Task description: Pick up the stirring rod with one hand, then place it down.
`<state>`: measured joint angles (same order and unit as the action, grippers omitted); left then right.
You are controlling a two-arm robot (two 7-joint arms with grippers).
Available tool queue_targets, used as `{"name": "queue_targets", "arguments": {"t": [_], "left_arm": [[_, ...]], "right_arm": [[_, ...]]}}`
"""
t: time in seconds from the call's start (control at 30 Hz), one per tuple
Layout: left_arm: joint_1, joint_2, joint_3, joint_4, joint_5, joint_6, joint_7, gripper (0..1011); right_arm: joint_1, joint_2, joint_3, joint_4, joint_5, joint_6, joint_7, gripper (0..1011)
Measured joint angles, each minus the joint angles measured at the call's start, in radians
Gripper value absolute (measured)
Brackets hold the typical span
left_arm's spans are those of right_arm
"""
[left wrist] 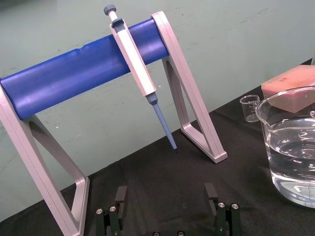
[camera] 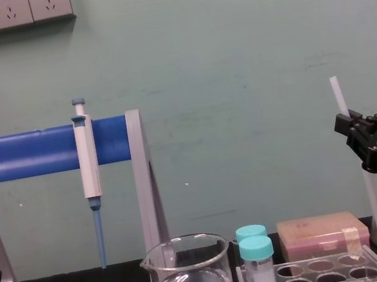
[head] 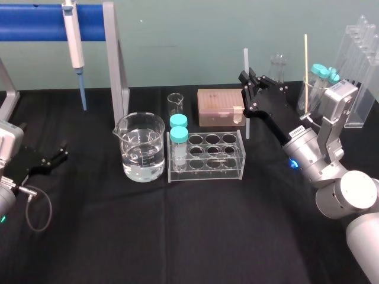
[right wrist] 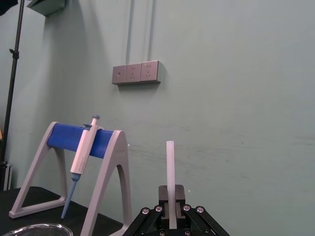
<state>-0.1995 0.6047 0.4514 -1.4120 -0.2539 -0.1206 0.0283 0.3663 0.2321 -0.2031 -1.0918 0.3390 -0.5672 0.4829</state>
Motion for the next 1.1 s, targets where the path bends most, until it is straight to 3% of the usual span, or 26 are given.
{"name": "queue_targets", "arguments": {"t": [1.1], "left_arm": [[0.000, 0.000, 0.000, 0.000, 0.000, 0.000, 0.000, 1000]], "right_arm": [[0.000, 0.000, 0.000, 0.000, 0.000, 0.000, 0.001, 71]]}}
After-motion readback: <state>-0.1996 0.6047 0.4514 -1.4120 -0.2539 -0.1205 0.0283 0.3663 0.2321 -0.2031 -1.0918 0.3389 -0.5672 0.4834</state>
